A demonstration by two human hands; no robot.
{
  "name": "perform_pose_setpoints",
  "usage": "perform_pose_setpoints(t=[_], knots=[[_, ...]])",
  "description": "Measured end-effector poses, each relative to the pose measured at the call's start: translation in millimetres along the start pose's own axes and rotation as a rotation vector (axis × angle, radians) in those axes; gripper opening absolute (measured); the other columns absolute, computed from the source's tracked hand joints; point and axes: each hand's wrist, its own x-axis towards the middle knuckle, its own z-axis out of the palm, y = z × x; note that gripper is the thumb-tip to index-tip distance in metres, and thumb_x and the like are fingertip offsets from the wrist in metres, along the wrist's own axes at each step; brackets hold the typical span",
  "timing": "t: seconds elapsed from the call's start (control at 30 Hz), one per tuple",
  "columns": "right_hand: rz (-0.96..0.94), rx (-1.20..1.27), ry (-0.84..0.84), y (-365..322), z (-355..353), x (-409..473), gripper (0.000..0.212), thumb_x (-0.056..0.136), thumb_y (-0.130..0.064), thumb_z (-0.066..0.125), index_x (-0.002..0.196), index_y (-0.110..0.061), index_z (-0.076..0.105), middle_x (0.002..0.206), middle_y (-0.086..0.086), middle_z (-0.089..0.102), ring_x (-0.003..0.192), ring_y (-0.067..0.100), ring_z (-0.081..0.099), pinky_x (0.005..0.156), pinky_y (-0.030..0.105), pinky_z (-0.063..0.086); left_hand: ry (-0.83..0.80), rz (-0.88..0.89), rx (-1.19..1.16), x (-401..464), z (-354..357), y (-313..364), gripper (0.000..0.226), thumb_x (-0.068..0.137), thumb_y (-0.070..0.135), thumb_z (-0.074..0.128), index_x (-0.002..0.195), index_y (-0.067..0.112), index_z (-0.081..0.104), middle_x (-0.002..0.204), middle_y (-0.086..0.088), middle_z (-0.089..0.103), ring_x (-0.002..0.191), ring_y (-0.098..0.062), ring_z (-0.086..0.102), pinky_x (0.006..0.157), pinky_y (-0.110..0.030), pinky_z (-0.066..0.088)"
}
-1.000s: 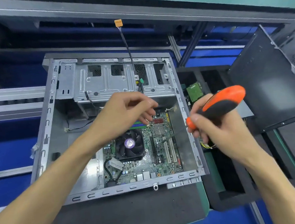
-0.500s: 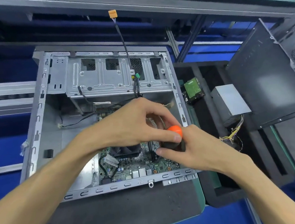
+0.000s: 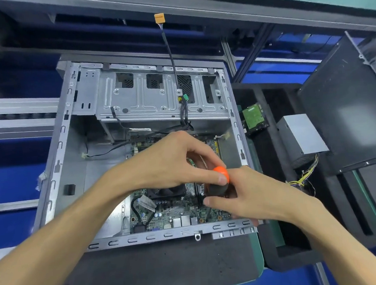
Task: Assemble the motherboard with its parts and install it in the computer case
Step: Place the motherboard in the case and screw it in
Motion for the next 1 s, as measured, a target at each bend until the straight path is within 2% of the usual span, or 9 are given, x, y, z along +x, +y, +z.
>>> perform_pose_setpoints(t=[0.07, 0.13, 0.2, 0.27, 0.4, 0.53, 0.63, 0.9, 1.0], knots=[[-0.007, -0.048, 0.016, -0.4, 0.9, 1.0, 0.03, 0.091, -0.053, 0.065, 0.082, -0.025, 0.057, 0.068, 0.002, 0.064, 0.057, 0.02, 0.068, 0.049, 0.03, 0.055, 0.002, -0.004, 0.001, -1.0, -0.1, -0.1, 0.021, 0.08, 0.045, 0.08, 0.097, 0.033, 0.08, 0.09, 0.012, 0.075, 0.081, -0.007, 0.071, 0.075, -0.035, 0.057], [0.005, -0.053, 0.025, -0.5, 2.2, 1.4, 0.036, 0.088, -0.06, 0.064, 0.088, -0.023, 0.06, 0.071, 0.004, 0.066, 0.065, 0.019, 0.068, 0.047, 0.025, 0.052, 0.003, 0.0, 0.006, -1.6, 0.0, 0.3, 0.02, 0.08, 0.045, 0.08, 0.097, 0.033, 0.08, 0.09, 0.012, 0.075, 0.082, -0.008, 0.071, 0.076, -0.036, 0.057], [0.02, -0.029, 0.023, -0.4, 2.4, 0.9, 0.043, 0.086, -0.063, 0.062, 0.095, -0.022, 0.062, 0.075, 0.005, 0.068, 0.067, 0.021, 0.068, 0.047, 0.026, 0.053, 0.005, 0.001, 0.008, -1.3, -0.4, 1.1, 0.02, 0.081, 0.045, 0.08, 0.097, 0.033, 0.08, 0.09, 0.011, 0.075, 0.082, -0.007, 0.071, 0.076, -0.034, 0.056], [0.021, -0.023, 0.015, 0.4, 2.5, 0.3, 0.046, 0.085, -0.066, 0.061, 0.097, -0.021, 0.062, 0.077, 0.006, 0.068, 0.067, 0.022, 0.068, 0.048, 0.029, 0.054, 0.003, 0.0, 0.012, -0.7, 0.1, 1.9, 0.02, 0.08, 0.045, 0.08, 0.097, 0.033, 0.08, 0.09, 0.011, 0.075, 0.081, -0.007, 0.07, 0.075, -0.035, 0.056], [0.022, -0.007, 0.013, 2.1, 3.4, -0.8, 0.041, 0.086, -0.066, 0.061, 0.089, -0.025, 0.06, 0.074, -0.005, 0.067, 0.055, 0.015, 0.066, 0.042, 0.019, 0.047, -0.006, -0.004, 0.026, -0.2, 1.0, 1.3, 0.021, 0.08, 0.048, 0.079, 0.096, 0.035, 0.08, 0.09, 0.011, 0.075, 0.081, -0.012, 0.07, 0.076, -0.043, 0.056], [-0.001, -0.043, 0.022, 3.8, 6.2, 0.8, 0.038, 0.084, -0.07, 0.057, 0.084, -0.033, 0.057, 0.068, -0.007, 0.065, 0.054, 0.013, 0.064, 0.05, 0.029, 0.053, -0.012, -0.003, 0.015, -1.8, 1.8, -1.0, 0.021, 0.08, 0.045, 0.08, 0.097, 0.033, 0.08, 0.089, 0.012, 0.074, 0.082, -0.009, 0.07, 0.076, -0.035, 0.055], [-0.007, -0.081, 0.023, 5.0, 7.4, 1.9, 0.044, 0.082, -0.074, 0.053, 0.087, -0.031, 0.06, 0.068, -0.001, 0.065, 0.055, 0.014, 0.062, 0.06, 0.038, 0.057, -0.016, -0.006, 0.002, -2.6, 3.3, -3.3, 0.021, 0.08, 0.044, 0.08, 0.097, 0.032, 0.08, 0.089, 0.011, 0.074, 0.082, -0.01, 0.07, 0.076, -0.034, 0.056], [0.009, -0.092, 0.01, 6.4, 8.2, 1.9, 0.05, 0.08, -0.076, 0.052, 0.083, -0.027, 0.058, 0.066, 0.0, 0.063, 0.056, 0.016, 0.061, 0.062, 0.04, 0.057, -0.009, -0.012, -0.006, -5.0, 5.8, -4.7, 0.021, 0.08, 0.044, 0.08, 0.098, 0.034, 0.08, 0.089, 0.012, 0.074, 0.083, -0.009, 0.07, 0.078, -0.042, 0.058], [0.008, -0.115, 0.004, 5.3, 7.8, 0.6, 0.053, 0.078, -0.079, 0.05, 0.084, -0.027, 0.058, 0.064, -0.001, 0.062, 0.054, 0.015, 0.06, 0.061, 0.038, 0.056, -0.019, -0.01, 0.002, -5.0, 6.2, -4.7, 0.021, 0.08, 0.043, 0.081, 0.098, 0.034, 0.08, 0.089, 0.013, 0.074, 0.083, -0.008, 0.07, 0.077, -0.035, 0.059]])
